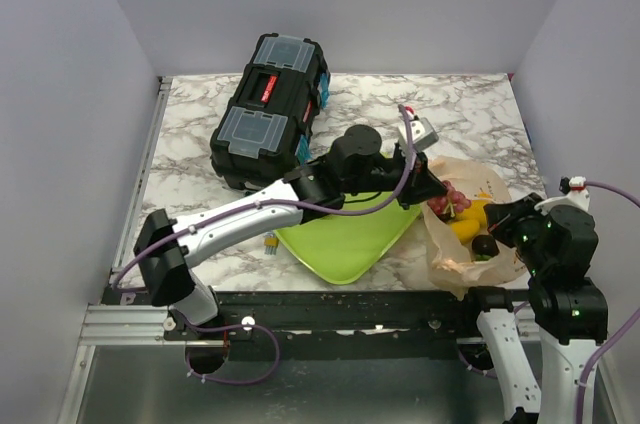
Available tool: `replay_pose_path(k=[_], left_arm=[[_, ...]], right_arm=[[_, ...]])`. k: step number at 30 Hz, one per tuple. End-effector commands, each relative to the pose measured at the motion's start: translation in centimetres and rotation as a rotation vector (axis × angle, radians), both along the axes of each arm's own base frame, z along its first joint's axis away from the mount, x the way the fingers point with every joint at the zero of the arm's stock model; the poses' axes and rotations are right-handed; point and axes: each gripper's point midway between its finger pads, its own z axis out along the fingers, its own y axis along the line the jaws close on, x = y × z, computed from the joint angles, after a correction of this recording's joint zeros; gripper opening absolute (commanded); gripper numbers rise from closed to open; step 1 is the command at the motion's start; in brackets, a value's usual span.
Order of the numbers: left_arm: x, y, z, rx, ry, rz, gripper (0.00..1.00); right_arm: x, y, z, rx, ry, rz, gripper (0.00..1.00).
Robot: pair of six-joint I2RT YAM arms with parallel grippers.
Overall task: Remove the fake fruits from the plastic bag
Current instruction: Take out the fake fruit from the plastic bag, then place the fake fruit in the bin, then adjust the plastic bag at the center of the board.
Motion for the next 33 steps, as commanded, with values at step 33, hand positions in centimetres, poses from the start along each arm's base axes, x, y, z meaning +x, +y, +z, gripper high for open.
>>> replay_pose_path(k=[33], left_arm=[[6.0, 15.2, -19.3, 0.454, 0.280, 0.589, 0.02]], right_arm=[[19.2, -3.9, 6.2, -0.217, -0.082, -0.073, 0.01]])
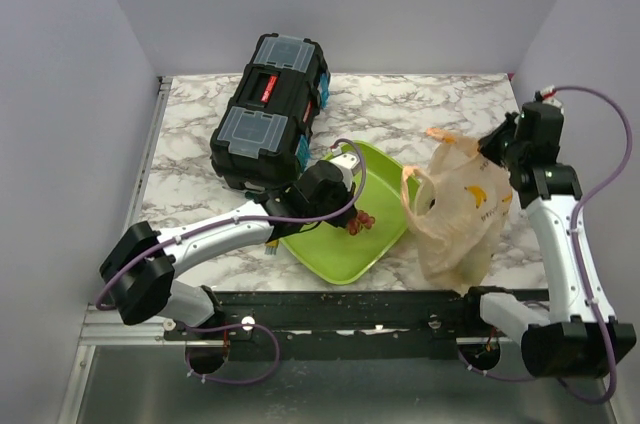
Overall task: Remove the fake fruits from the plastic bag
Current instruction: Adjust the plastic bag at the center of the board.
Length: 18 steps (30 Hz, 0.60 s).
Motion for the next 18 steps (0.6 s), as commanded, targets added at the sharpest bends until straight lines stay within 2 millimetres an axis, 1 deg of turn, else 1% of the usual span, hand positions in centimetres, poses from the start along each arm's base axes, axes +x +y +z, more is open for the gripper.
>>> replay_pose_path(k=[1, 3, 5, 7, 8, 9, 11, 14, 15, 17, 18], left_arm=[[1.0, 0.8, -1.1, 0.014, 0.007, 0.081, 0.04], [1.0, 1.1, -1.4, 0.021, 0.010, 0.088, 0.10], [0.8, 1.2, -1.3, 0.016, 0.011, 0.090, 0.19], [0.6, 1.2, -0.6, -0.007, 0.004, 0.079, 0.34], [0.4, 1.1, -0.1, -0.021, 0.000, 0.069, 0.39], [0.3, 1.0, 0.6, -0.041, -0.011, 0.060, 0.47], [-0.3, 0.6, 2.4, -0.094, -0.026, 0.020, 0.58], [-1.3, 0.2, 5.5, -0.174, -0.060, -0.042, 0.68], [-1.7, 0.0, 6.6, -0.202, -0.074, -0.073, 0.71], [-2.4, -0.2, 9.2, -0.269, -0.113, -0.113, 0.76], [-2.5, -0.1, 10.5, -0.297, -0.133, -0.119, 0.81]], right_arm=[[5.2, -1.5, 8.3, -0.176, -0.254, 0.025, 0.01], [6.8, -0.1, 10.2, -0.222, -0.317, 0.151, 0.01], [7.8, 2.3, 11.4, -0.243, -0.363, 0.315, 0.01], [8.0, 5.0, 11.6, -0.242, -0.391, 0.507, 0.01], [7.9, 6.0, 11.6, -0.240, -0.395, 0.579, 0.01], [7.8, 6.7, 11.4, -0.226, -0.390, 0.623, 0.01], [7.6, 7.3, 11.0, -0.206, -0.382, 0.657, 0.01], [6.8, 7.6, 9.9, -0.145, -0.336, 0.653, 0.01], [6.3, 7.8, 9.4, -0.109, -0.319, 0.648, 0.01], [4.4, 9.3, 7.9, -0.018, -0.287, 0.708, 0.01], [3.3, 9.9, 7.0, 0.022, -0.262, 0.735, 0.01]])
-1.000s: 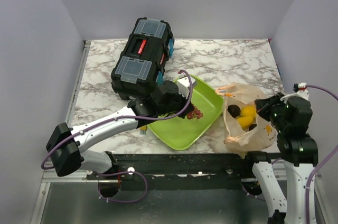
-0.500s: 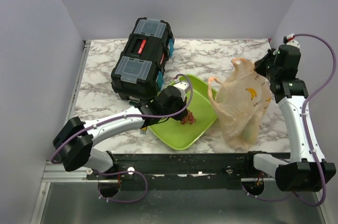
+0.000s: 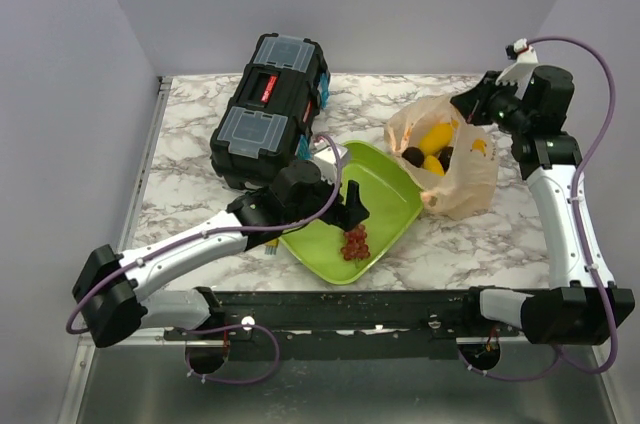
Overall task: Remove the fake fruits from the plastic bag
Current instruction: Adjust the plastic bag at the center of the board.
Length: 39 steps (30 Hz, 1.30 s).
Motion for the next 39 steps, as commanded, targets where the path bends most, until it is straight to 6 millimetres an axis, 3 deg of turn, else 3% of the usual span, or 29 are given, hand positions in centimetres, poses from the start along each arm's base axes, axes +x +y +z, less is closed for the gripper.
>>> replay_pose_path(k=[1, 2, 5, 7, 11, 15, 17, 21, 25, 29, 35, 39], left_arm=[[-1.3, -1.1, 7.7, -0.196, -0.124, -0.106, 0.89], [-1.1, -1.1, 9.0, -0.221, -0.146, -0.099, 0.97], [0.1, -1.9, 11.4, -0.255, -0.185, -0.067, 0.99], [1.1, -2.9, 12.8, -0.267, -0.209, -0.041, 0.99], [3.2, -4.9, 13.9, -0.203, -0.294, 0.041, 0.99], [3.3, -6.7, 14.7, -0.133, -0.330, 0.019, 0.98], [2.4, -7.6, 15.4, -0.160, -0.317, -0.049, 0.95], [-2.2, -9.5, 16.4, -0.262, -0.288, -0.303, 0.88], [-5.8, -9.9, 16.1, -0.316, -0.253, -0.442, 0.88], [-8.6, -9.6, 15.6, -0.314, -0.231, -0.533, 0.86], [-11.2, -9.1, 13.9, -0.299, -0.226, -0.590, 0.71], [-12.0, -8.0, 13.3, -0.306, -0.235, -0.584, 0.76]], right_arm=[[-4.4, 3.1, -3.0, 0.139, 0.142, 0.142, 0.01], [-5.1, 3.0, -3.8, 0.165, 0.181, 0.110, 0.01], [-7.0, 2.5, -5.8, 0.210, 0.252, 0.034, 0.01], [-7.7, 2.2, -6.1, 0.223, 0.266, -0.003, 0.01], [-8.6, 1.7, -5.4, 0.189, 0.274, -0.019, 0.01], [-8.8, 0.9, -2.8, 0.171, 0.203, -0.065, 0.01], [-9.0, 1.1, -1.0, 0.196, 0.154, -0.061, 0.01], [-10.2, 1.6, 2.3, 0.250, 0.061, -0.052, 0.01], [-12.3, 1.2, 3.8, 0.272, 0.020, -0.085, 0.01], [-15.0, 1.2, 2.9, 0.275, 0.039, -0.099, 0.01], [-18.3, 1.6, 1.7, 0.316, 0.072, -0.098, 0.01], [-19.6, 0.8, 2.2, 0.304, 0.079, -0.157, 0.01]])
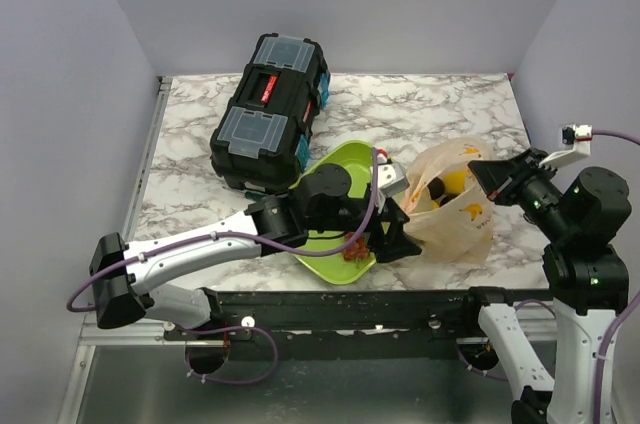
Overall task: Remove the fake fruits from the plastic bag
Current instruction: Adjust the plastic bag at the center of the board.
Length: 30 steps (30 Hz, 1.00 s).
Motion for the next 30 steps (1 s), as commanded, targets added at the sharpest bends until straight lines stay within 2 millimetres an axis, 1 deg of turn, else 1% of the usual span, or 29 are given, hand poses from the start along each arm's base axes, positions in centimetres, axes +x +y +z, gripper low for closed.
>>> replay_pose_path(k=[1, 3, 6, 8, 9, 10, 12, 15, 16, 18, 20, 21, 22, 23, 25, 27, 28, 30], left_arm=[[-1.6, 1.5, 1.0, -0.067, -0.034, -0.030, 0.79], [-1.5, 2.2, 1.1, -0.083, -0.040, -0.004, 0.84], [-0.5, 3.0, 0.9, -0.084, -0.064, 0.059, 0.90], [0.4, 3.0, 0.2, -0.049, -0.075, 0.107, 0.92], [1.3, 3.0, 0.1, -0.036, -0.084, 0.147, 0.93], [1.9, 3.1, -0.9, 0.014, -0.078, 0.183, 0.94], [3.4, 3.0, -1.6, 0.055, -0.083, 0.255, 0.96], [4.8, 2.7, -2.0, 0.074, -0.092, 0.318, 0.99], [4.7, 2.2, -2.1, 0.071, -0.096, 0.297, 0.99], [4.1, 0.9, -2.7, 0.071, -0.091, 0.227, 0.99], [3.5, -0.6, -3.3, 0.100, -0.048, 0.170, 0.94], [3.0, -1.3, -3.7, 0.112, -0.027, 0.132, 0.89], [2.5, -1.8, -3.7, 0.105, -0.003, 0.110, 0.88], [2.2, -2.3, -3.8, 0.092, 0.017, 0.093, 0.88], [1.3, -3.0, -3.8, 0.056, 0.037, 0.056, 0.88], [0.5, -3.6, -3.9, 0.038, 0.060, 0.005, 0.86], [0.0, -3.9, -4.1, 0.039, 0.075, -0.023, 0.84], [-1.1, -4.5, -4.5, 0.043, 0.103, -0.076, 0.77]], right_arm=[[-1.4, -1.0, -0.8, 0.009, 0.082, -0.074, 0.01], [-1.7, -1.6, -0.9, 0.003, 0.096, -0.116, 0.01], [-1.9, -3.7, -1.9, -0.011, 0.121, -0.243, 0.01], [-2.1, -5.4, -3.5, -0.032, 0.175, -0.342, 0.01], [-2.1, -6.0, -4.3, -0.042, 0.204, -0.378, 0.01], [-2.1, -6.7, -5.0, -0.053, 0.225, -0.413, 0.01], [-2.1, -6.9, -5.8, -0.062, 0.244, -0.425, 0.01], [-2.1, -6.6, -5.8, -0.071, 0.223, -0.399, 0.04], [-2.2, -6.1, -5.7, -0.063, 0.215, -0.374, 0.06], [-2.3, -6.2, -5.6, -0.072, 0.211, -0.372, 0.10], [-2.2, -6.3, -5.5, -0.088, 0.209, -0.370, 0.16], [-2.2, -6.3, -5.4, -0.102, 0.212, -0.367, 0.20], [-2.2, -6.5, -5.4, -0.118, 0.220, -0.371, 0.24], [-2.2, -7.2, -5.6, -0.142, 0.238, -0.402, 0.31], [-2.2, -8.7, -6.0, -0.194, 0.292, -0.469, 0.40], [-2.3, -9.4, -5.3, -0.244, 0.306, -0.489, 0.48], [-2.4, -9.6, -4.8, -0.265, 0.302, -0.485, 0.51], [-2.6, -9.6, -2.9, -0.281, 0.264, -0.479, 0.66]])
